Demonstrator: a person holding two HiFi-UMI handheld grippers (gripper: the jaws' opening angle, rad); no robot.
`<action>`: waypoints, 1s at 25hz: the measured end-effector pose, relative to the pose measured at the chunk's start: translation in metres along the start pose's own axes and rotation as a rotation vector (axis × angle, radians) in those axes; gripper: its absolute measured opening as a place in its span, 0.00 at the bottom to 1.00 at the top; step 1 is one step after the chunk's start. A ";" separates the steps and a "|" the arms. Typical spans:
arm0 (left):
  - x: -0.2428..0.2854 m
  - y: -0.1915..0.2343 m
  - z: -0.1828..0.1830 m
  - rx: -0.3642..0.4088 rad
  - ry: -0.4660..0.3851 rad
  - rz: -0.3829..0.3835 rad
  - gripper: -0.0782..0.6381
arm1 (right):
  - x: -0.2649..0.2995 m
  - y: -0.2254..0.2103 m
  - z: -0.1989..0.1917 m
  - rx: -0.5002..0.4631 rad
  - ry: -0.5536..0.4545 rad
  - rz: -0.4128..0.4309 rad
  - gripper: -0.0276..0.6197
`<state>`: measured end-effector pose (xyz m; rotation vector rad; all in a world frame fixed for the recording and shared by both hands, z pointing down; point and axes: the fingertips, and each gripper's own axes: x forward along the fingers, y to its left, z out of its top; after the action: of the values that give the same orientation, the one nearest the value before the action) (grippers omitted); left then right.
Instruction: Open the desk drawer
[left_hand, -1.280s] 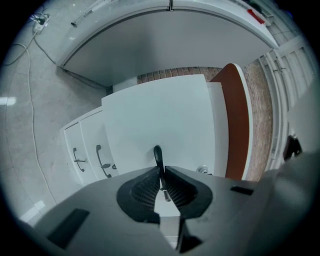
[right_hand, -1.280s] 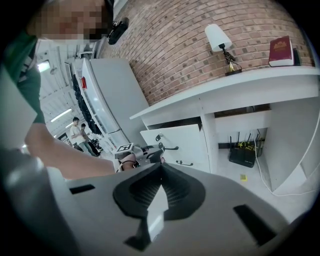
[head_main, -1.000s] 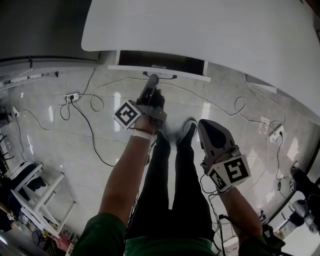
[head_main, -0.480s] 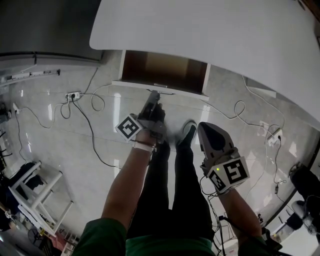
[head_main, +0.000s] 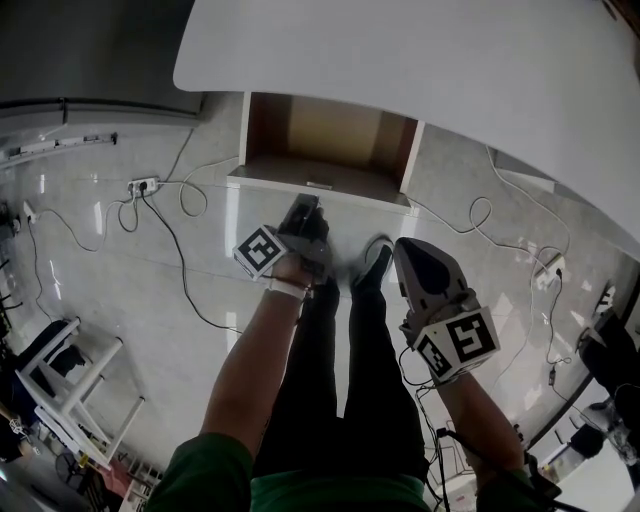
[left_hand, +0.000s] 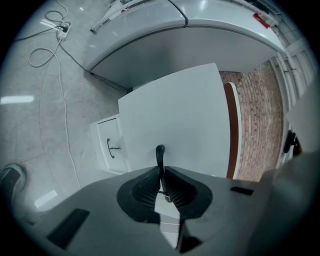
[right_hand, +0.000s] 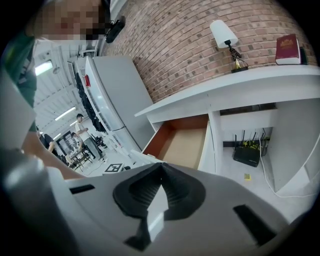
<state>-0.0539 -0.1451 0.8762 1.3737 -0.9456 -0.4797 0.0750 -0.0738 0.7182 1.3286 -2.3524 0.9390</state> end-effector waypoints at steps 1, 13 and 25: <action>-0.001 0.004 0.000 -0.003 -0.001 0.009 0.15 | 0.000 0.001 -0.002 0.002 0.003 0.001 0.04; 0.003 0.030 -0.005 -0.011 -0.007 0.054 0.15 | 0.003 0.002 -0.014 0.015 0.017 0.016 0.04; 0.005 0.038 -0.006 -0.003 -0.011 0.095 0.15 | -0.001 -0.001 -0.015 0.021 0.020 0.016 0.04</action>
<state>-0.0550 -0.1381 0.9147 1.3183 -1.0139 -0.4161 0.0749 -0.0635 0.7295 1.3043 -2.3475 0.9791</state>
